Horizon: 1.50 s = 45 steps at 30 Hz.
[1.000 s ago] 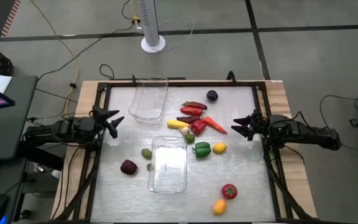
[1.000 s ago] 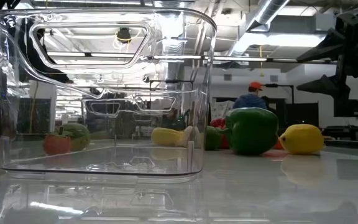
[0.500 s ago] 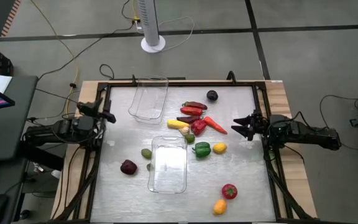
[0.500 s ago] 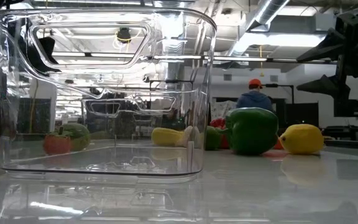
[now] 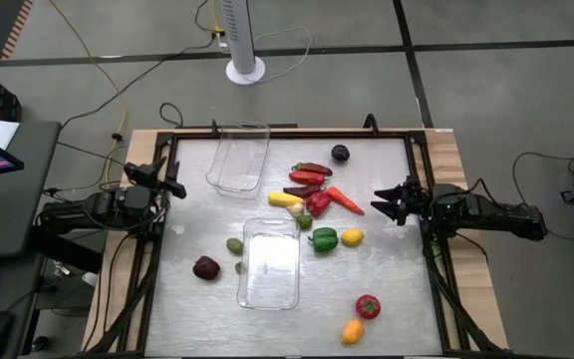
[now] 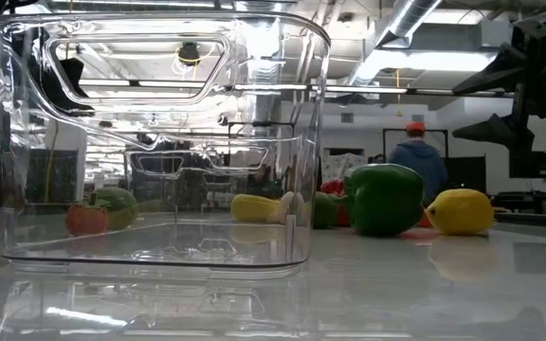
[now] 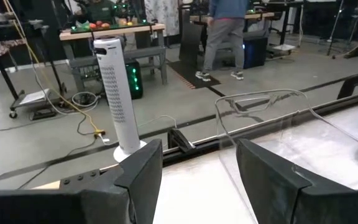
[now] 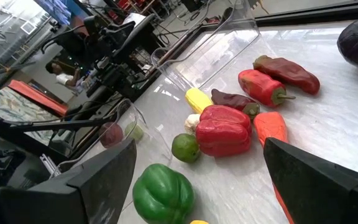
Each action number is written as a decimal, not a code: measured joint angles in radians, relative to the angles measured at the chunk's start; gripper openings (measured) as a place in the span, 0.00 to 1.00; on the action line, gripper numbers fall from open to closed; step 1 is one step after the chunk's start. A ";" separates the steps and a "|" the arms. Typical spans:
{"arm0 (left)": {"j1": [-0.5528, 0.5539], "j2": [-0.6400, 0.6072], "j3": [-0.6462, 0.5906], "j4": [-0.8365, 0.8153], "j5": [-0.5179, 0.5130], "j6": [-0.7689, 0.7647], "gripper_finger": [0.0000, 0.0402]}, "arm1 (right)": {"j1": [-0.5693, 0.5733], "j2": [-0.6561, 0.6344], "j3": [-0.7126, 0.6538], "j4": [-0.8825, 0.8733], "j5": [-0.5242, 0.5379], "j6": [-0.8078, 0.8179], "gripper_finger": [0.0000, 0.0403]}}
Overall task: Sort produce into baskets
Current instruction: Put the red malay apple into the top transparent bin
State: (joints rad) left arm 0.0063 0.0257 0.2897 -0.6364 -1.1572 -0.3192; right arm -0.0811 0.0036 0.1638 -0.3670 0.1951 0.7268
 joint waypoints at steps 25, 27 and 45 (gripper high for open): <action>0.000 0.000 0.000 0.493 0.097 -0.558 0.48 | 0.000 0.000 0.000 0.531 0.128 -0.073 0.94; 0.000 0.000 0.000 0.492 0.094 -0.557 0.48 | 0.000 0.000 0.000 0.553 0.128 -0.073 0.94; 0.000 0.025 0.001 0.735 0.469 -0.449 0.48 | -0.002 0.151 0.001 0.616 0.173 -0.026 0.94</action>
State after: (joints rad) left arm 0.0067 0.0505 0.2905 0.0984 -0.6885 -0.7678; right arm -0.0835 0.1543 0.1650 0.2488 0.3683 0.7003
